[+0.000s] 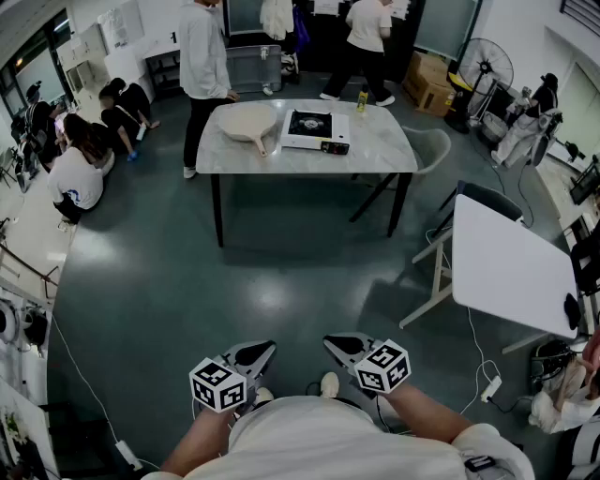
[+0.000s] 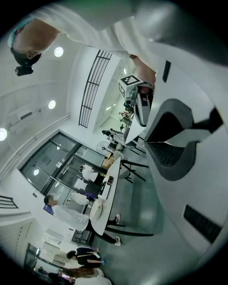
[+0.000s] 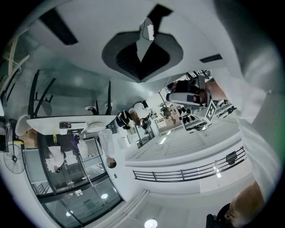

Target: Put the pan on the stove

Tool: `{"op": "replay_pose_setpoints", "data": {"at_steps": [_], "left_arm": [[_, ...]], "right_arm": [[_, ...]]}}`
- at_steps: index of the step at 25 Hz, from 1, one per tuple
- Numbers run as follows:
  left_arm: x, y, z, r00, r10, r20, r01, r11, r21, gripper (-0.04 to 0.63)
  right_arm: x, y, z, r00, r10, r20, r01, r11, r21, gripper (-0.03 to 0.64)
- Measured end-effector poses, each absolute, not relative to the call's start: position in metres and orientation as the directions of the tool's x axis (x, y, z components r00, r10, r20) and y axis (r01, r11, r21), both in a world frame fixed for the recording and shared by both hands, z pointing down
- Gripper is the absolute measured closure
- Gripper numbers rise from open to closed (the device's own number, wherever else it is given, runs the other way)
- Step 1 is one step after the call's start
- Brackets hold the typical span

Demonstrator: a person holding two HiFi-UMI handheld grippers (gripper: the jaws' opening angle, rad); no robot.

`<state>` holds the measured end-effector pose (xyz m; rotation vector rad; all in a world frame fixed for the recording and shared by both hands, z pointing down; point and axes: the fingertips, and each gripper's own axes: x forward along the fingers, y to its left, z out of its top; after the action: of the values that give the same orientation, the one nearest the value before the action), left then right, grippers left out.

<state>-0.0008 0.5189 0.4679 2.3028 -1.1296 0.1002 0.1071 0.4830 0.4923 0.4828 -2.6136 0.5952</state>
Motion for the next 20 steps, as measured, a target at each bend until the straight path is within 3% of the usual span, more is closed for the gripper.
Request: {"op": "replay_pose_setpoints", "data": {"at_steps": [9,18,20], "left_arm": [[-0.104,0.566,0.493,0.616,-0.724,0.312,-0.757,-0.432,0.49,0.575],[-0.135,0.532,0.489,0.605,-0.755,0.253,-0.739,-0.415,0.53,0.575],[-0.135,0.514,0.488,0.608,-0.758,0.237,-0.728,-0.412,0.548,0.574]], "right_arm": [[0.013,0.513,0.492,-0.856,-0.229,0.464,-0.403,0.858,-0.318,0.614],[-0.008,0.478,0.489,-0.846,-0.251,0.47,-0.43,0.843,-0.323,0.609],[-0.01,0.459,0.49,-0.849,-0.252,0.464,-0.43,0.84,-0.33,0.562]]}}
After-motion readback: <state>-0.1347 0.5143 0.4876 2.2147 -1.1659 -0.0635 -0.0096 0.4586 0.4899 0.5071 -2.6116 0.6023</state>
